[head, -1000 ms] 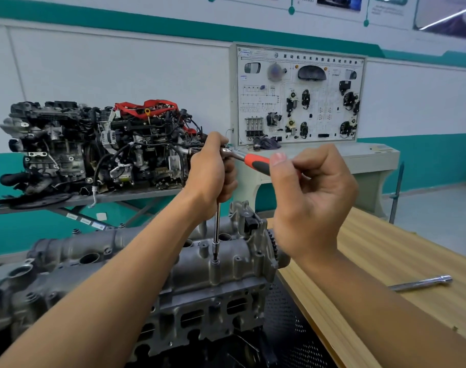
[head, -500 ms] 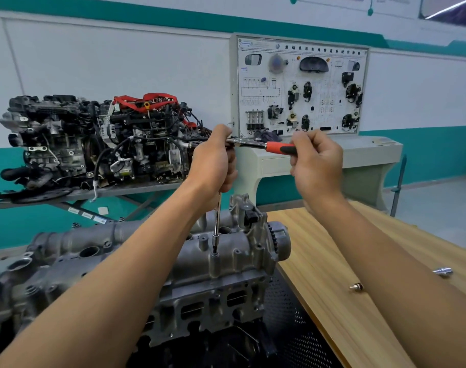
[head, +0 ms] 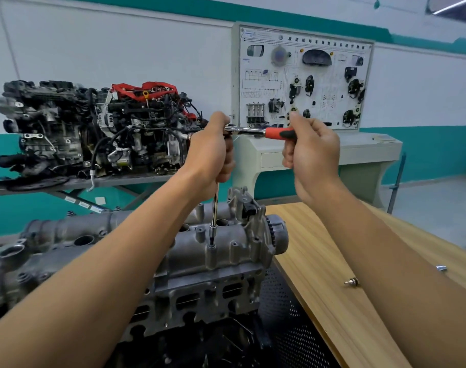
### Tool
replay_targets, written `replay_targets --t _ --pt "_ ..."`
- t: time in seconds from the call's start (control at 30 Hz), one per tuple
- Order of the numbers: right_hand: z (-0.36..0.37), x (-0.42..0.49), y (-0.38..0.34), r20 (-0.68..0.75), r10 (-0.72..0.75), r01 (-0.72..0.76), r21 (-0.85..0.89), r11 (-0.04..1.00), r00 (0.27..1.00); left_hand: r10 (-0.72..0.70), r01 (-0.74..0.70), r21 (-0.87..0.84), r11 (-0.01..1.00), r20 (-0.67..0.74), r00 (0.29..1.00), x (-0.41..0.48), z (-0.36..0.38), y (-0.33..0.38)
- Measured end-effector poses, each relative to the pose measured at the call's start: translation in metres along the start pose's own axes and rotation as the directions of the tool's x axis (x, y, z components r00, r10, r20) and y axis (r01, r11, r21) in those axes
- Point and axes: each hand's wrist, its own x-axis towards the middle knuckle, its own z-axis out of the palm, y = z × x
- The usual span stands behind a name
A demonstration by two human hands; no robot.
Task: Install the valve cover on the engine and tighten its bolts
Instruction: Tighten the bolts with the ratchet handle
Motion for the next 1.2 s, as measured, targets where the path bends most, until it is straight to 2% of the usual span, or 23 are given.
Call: replay_targets --t 0.07,0.17,0.27,0.4,0.6,0.97,1.2 --pt "-0.006 -0.007 0.001 0.033 -0.052 0.051 0.011 0.999 0.998 0.048 -0.047 -0.023 0.999 0.01 0.999 -0.006 0.0 0.0" --pt "-0.015 -0.021 -0.001 0.056 -0.137 0.13 0.117 0.985 0.989 0.172 -0.17 -0.039 0.985 0.074 0.982 -0.018 -0.001 0.006" --pt "-0.01 -0.025 -0.01 0.118 -0.117 0.102 0.128 0.987 0.986 0.241 -0.24 -0.019 0.97 0.074 0.968 -0.025 -0.006 0.016" --pt "0.009 -0.031 -0.011 0.178 -0.08 0.058 0.125 0.99 0.981 0.222 -0.222 -0.011 0.975 0.006 0.975 -0.024 -0.027 0.022" --pt "0.043 -0.04 -0.002 0.309 -0.126 0.098 0.105 0.99 0.943 0.188 -0.191 -0.022 0.981 -0.112 0.976 -0.036 -0.067 0.027" --pt "0.057 -0.032 0.004 0.303 -0.104 0.09 0.062 0.994 0.947 0.111 -0.125 -0.089 0.988 -0.149 0.983 -0.041 -0.073 0.016" --pt "0.064 -0.025 0.004 0.311 -0.104 0.084 0.078 0.993 0.945 0.135 -0.148 -0.093 0.985 -0.135 0.982 -0.034 -0.079 0.02"
